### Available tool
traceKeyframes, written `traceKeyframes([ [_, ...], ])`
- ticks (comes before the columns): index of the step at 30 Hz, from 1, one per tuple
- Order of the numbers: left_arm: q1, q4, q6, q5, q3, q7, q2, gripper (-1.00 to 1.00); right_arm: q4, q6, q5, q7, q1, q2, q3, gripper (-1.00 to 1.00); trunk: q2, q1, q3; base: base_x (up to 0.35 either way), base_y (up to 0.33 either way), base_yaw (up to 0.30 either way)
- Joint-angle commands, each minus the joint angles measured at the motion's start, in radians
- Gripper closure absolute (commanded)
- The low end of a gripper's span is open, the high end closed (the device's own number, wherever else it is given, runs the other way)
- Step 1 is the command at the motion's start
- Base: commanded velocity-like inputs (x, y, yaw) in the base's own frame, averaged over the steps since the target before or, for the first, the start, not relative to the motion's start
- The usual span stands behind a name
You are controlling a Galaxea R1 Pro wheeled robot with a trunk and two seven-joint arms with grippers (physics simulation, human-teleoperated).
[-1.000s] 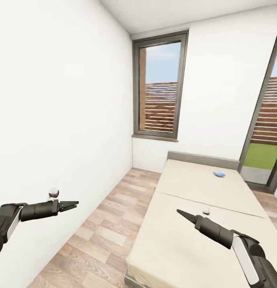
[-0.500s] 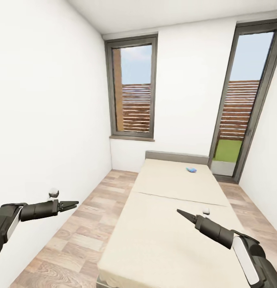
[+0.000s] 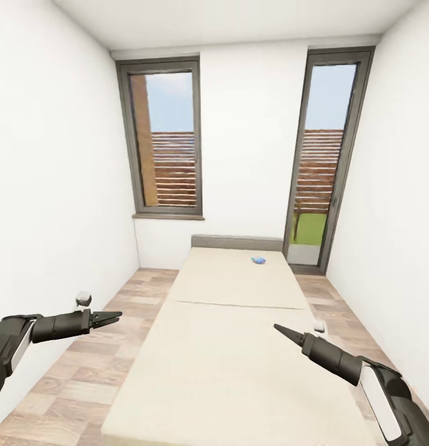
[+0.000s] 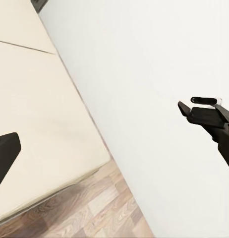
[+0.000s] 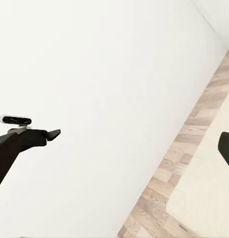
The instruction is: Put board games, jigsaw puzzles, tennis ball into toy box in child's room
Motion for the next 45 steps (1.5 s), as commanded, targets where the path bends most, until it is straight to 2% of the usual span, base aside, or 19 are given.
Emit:
traceKeyframes([
  [1,0.000,-0.001,0.011,0.000,0.000,-0.003,0.000,-1.00,0.001,0.006,-0.004,0.001,-0.001,0.000,0.000,-1.00,-0.001,0.000,0.000,0.000,-0.304,-0.280],
  [17,0.001,-0.001,0.011,-0.001,0.000,0.000,0.000,-1.00,0.001,0.005,-0.004,-0.001,-0.001,0.001,0.002,-1.00,-0.001,0.000,0.008,0.000,-0.278,-0.251],
  [23,0.001,-0.001,0.011,-0.001,0.000,0.000,0.000,-1.00,0.001,-0.004,-0.002,-0.004,-0.001,0.001,0.007,-1.00,-0.001,0.000,0.008,0.000,-0.048,-0.038],
  [35,0.001,-0.001,0.013,0.001,0.000,0.000,0.000,-1.00,0.001,0.001,-0.004,-0.065,-0.001,0.001,0.011,-1.00,-0.001,0.000,0.008,0.000,-0.018,-0.004],
  [45,0.002,0.000,0.013,0.001,0.000,0.002,0.000,-1.00,-0.001,0.007,-0.001,-0.071,-0.001,0.001,0.010,-1.00,-0.001,0.000,0.008,0.056,-0.244,0.000],
])
